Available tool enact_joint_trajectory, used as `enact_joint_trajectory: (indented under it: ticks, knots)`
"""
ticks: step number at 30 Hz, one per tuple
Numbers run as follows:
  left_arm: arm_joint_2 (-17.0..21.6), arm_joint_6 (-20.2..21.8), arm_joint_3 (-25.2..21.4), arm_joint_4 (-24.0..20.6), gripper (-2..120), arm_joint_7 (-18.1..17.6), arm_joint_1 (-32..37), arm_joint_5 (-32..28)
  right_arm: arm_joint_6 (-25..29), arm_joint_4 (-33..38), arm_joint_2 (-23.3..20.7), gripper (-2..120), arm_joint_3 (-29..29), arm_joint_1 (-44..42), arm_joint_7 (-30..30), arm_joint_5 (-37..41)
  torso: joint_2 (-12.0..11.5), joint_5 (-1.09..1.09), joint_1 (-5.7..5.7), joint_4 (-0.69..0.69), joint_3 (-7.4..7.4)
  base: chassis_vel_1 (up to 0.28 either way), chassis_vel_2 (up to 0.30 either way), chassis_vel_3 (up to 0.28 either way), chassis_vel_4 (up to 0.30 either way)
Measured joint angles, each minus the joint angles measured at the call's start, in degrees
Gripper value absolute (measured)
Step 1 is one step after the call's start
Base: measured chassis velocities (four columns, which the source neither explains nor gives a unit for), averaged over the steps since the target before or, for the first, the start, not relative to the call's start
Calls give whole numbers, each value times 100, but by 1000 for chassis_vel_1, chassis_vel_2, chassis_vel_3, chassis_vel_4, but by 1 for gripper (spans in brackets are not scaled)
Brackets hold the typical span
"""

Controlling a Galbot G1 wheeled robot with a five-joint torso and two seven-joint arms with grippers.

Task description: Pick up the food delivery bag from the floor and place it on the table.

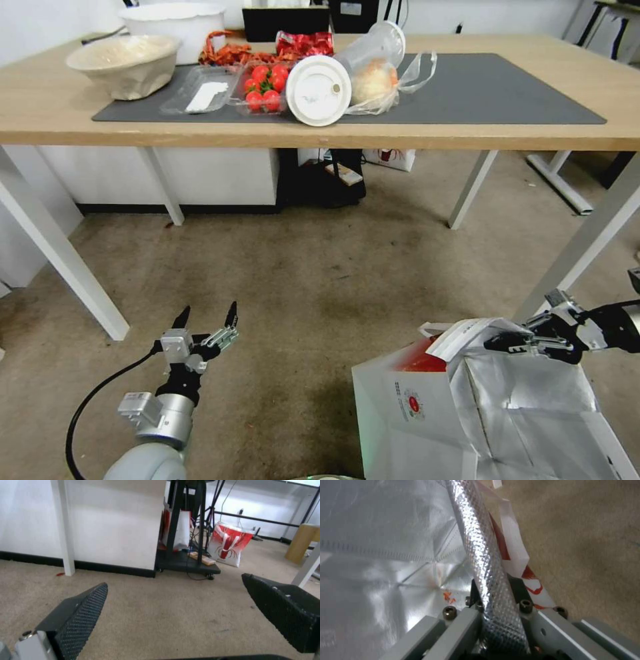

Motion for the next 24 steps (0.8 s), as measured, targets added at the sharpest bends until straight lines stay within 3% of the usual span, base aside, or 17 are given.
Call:
enact_joint_trajectory:
  ticks: [10,16,18,24]
  knots:
    - [30,-30,27,-36,100,-16,-7,-41,-66,157,28,0,9,-31,195,209,0,0,0,0,0,0,0,0,0]
    - [35,-267,58,7,100,-32,-19,-118,-66,172,31,0,7,-32,217,210,8,0,0,0,6,0,0,0,0]
    - [39,-323,89,27,100,-58,-17,-160,-66,179,13,0,6,-31,234,215,137,0,0,0,133,0,0,0,0]
    - [51,-306,83,7,100,-70,-14,-172,-62,193,5,0,7,-27,251,228,267,0,13,0,250,0,0,0,0]
